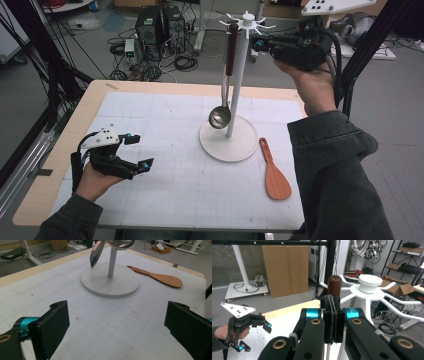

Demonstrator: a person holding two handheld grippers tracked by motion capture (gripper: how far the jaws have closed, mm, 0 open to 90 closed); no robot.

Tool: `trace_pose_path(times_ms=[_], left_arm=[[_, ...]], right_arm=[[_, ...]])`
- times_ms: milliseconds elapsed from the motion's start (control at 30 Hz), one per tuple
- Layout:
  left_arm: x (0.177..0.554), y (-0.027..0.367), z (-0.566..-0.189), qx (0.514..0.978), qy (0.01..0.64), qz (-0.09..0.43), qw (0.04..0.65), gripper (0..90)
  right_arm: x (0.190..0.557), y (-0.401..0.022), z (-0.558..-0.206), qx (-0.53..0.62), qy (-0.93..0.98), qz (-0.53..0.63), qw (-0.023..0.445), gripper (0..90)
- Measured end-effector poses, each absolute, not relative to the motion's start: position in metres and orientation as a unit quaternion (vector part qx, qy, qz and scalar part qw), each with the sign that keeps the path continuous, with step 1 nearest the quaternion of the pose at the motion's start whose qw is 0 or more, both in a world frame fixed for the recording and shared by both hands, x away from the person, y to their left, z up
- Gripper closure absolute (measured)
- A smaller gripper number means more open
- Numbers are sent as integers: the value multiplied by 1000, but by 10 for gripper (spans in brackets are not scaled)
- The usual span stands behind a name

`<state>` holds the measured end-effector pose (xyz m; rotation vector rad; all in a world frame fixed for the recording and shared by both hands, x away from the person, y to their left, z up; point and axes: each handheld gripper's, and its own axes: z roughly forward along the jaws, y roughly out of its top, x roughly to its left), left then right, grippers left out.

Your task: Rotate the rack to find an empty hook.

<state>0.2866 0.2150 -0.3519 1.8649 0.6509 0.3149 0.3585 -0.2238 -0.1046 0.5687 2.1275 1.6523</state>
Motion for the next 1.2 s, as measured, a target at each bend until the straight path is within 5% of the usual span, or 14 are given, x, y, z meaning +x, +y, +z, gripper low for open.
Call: trace_pose_path(times_ms=[1200], left_arm=[[287,216,-352,785,275,135,539,65]], right_arm=[[367,-259,-111,247,751,576,207,900]])
